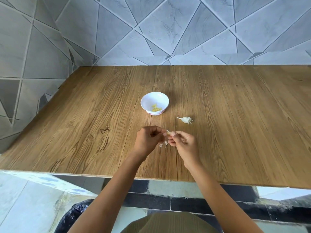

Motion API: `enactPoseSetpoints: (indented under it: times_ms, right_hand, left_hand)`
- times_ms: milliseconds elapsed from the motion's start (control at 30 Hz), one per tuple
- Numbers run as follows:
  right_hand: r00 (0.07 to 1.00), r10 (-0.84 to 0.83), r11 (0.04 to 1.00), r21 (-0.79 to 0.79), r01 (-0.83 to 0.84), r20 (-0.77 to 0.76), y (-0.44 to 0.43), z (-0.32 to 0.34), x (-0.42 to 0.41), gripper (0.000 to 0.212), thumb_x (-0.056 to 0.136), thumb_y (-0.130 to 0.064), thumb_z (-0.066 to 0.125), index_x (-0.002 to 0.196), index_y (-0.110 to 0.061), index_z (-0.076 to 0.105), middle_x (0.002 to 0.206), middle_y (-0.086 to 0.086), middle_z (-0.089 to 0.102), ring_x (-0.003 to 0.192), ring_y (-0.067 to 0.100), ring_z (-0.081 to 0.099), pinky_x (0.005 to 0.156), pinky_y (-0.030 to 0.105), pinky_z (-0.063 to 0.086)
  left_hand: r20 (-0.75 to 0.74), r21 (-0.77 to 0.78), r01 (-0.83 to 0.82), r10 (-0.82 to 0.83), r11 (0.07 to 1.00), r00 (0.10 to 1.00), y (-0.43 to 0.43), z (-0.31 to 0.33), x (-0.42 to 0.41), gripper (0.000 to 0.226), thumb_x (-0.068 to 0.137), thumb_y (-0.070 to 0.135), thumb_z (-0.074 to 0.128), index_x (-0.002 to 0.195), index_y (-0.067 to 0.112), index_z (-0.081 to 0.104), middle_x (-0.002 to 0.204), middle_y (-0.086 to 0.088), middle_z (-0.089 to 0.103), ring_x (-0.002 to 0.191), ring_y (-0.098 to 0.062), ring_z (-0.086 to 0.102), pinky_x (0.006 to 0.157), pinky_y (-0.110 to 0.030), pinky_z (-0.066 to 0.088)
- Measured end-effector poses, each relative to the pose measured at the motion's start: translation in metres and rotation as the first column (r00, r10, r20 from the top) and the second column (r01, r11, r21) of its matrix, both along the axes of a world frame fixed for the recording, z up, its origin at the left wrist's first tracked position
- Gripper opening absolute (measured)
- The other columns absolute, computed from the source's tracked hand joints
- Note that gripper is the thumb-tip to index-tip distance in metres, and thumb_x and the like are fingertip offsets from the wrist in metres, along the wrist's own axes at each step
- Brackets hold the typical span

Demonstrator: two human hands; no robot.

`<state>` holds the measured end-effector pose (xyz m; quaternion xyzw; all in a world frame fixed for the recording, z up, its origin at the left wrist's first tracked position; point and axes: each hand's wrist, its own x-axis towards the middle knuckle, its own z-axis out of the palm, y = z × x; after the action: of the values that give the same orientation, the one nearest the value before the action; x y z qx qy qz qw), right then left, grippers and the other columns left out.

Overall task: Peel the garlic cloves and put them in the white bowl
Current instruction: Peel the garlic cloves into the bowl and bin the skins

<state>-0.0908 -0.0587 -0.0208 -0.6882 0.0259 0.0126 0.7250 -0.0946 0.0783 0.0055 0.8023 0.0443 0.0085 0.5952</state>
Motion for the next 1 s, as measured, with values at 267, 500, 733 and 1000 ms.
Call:
enactPoseSetpoints:
  times_ms: [267,500,733,1000]
  right_hand:
    - [0.998,0.02,1.0,-0.002,-0.02,-0.058,0.002,-0.003,0.004,0.012,0.093,-0.006,0.056,0.087,-0.005,0.066,0.073,0.006,0.066,0.062,0.008,0.064,0.058,0.016,0.051]
    - [0.982,-0.003,0.917,-0.39,0.077,0.188,-0.009,-0.013,0.01,0.01,0.078,-0.012,0.076,0.073,-0.014,0.067,0.063,-0.011,0.062,0.057,-0.003,0.056,0.056,0.009,0.042]
    - [0.978,0.111,0.918,-0.394,-0.033,0.175,-0.01,-0.012,0.008,0.018,0.091,-0.006,0.058,0.101,-0.016,0.069,0.095,-0.008,0.069,0.08,-0.004,0.061,0.07,0.007,0.045]
    - [0.984,0.163,0.986,0.059,-0.158,-0.075,-0.009,0.008,0.006,0.01,0.09,-0.003,0.059,0.092,-0.008,0.067,0.075,0.001,0.066,0.06,0.0,0.061,0.06,0.014,0.051]
  left_hand:
    - [-0.047,-0.086,-0.042,0.038,0.995,0.998,-0.002,-0.002,-0.002,0.009,0.086,0.0,0.065,0.082,0.007,0.07,0.069,-0.007,0.068,0.059,-0.01,0.063,0.061,-0.022,0.052]
    - [-0.125,-0.309,-0.064,0.026,0.949,0.992,0.005,0.003,-0.006,0.01,0.083,-0.007,0.064,0.092,-0.003,0.066,0.074,-0.008,0.069,0.058,-0.006,0.065,0.055,-0.015,0.05]
    - [-0.125,-0.279,-0.071,0.038,0.958,0.991,0.006,0.002,-0.006,0.013,0.08,-0.01,0.066,0.089,0.0,0.065,0.077,-0.01,0.065,0.058,-0.003,0.062,0.055,-0.012,0.046]
    - [-0.097,-0.249,-0.029,0.005,0.968,0.995,0.008,0.002,-0.005,0.013,0.08,-0.008,0.067,0.086,0.004,0.067,0.08,-0.012,0.067,0.069,-0.013,0.062,0.063,-0.018,0.051]
